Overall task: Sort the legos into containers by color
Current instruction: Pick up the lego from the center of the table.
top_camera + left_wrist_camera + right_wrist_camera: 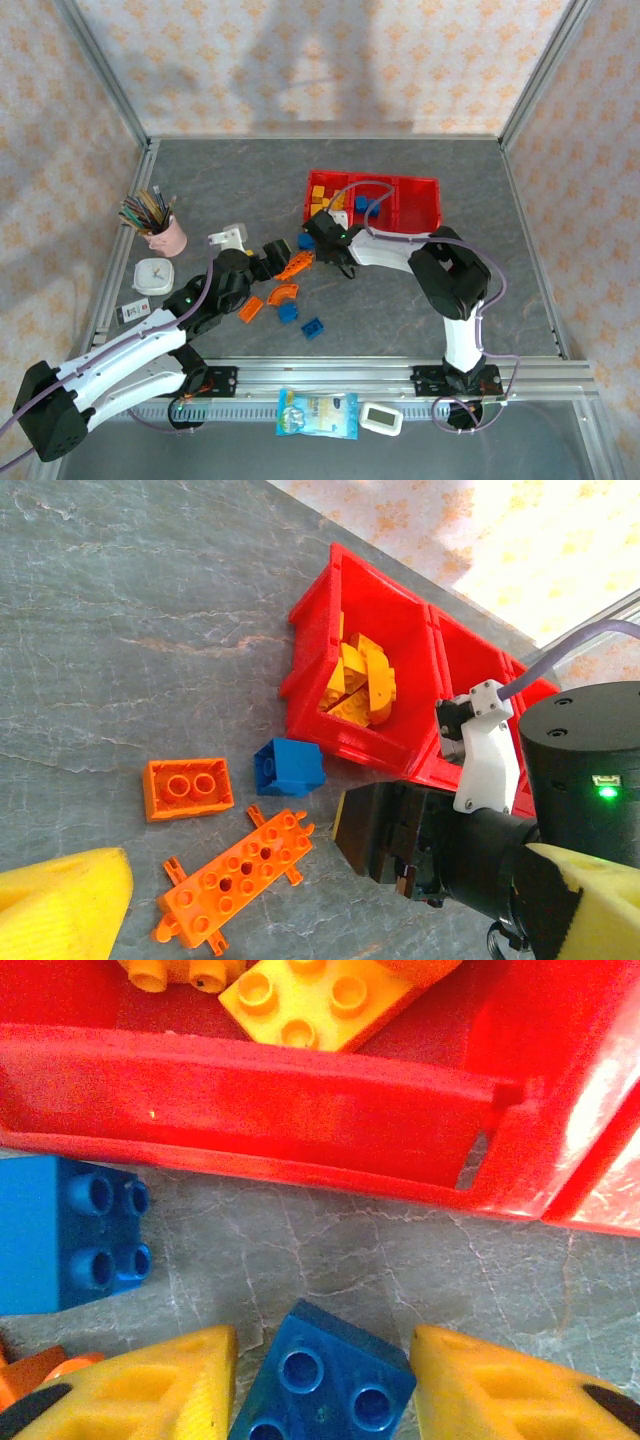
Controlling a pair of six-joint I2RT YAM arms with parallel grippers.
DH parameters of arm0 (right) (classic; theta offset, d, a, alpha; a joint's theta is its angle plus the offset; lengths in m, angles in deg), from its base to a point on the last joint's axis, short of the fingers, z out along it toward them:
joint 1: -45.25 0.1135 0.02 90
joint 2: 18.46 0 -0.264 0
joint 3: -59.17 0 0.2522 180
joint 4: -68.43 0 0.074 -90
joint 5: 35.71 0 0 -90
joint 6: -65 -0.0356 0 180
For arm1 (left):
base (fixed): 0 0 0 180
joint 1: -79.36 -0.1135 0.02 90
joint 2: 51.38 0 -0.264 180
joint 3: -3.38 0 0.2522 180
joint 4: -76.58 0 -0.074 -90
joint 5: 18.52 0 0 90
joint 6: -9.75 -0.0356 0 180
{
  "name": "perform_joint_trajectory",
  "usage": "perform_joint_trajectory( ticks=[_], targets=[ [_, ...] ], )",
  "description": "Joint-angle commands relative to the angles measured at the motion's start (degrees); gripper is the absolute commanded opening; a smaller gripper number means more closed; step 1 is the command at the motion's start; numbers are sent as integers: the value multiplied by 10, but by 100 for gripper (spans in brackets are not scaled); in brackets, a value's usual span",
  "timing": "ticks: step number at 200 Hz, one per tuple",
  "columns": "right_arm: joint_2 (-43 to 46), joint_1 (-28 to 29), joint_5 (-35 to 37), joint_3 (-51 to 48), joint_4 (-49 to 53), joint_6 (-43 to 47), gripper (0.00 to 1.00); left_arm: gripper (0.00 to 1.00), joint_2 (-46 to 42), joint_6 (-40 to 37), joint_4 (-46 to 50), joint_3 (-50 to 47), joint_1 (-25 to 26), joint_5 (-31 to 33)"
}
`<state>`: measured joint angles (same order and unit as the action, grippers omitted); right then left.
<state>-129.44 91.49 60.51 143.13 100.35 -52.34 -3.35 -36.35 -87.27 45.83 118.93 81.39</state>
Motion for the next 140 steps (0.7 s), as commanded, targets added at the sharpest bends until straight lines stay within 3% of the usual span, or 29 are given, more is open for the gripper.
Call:
perform_joint_trajectory(
  ticks=[1,61,140],
  targets=[
    [-6,2,7,3,6,-2,45,99,4,-6,7,14,-8,0],
    [20,1,7,-14,8,-3,36,99,9,-8,8,18,-8,-4],
    [98,-13,-2,-59,14,-4,35,99,10,-8,4,22,-8,-7]
  ],
)
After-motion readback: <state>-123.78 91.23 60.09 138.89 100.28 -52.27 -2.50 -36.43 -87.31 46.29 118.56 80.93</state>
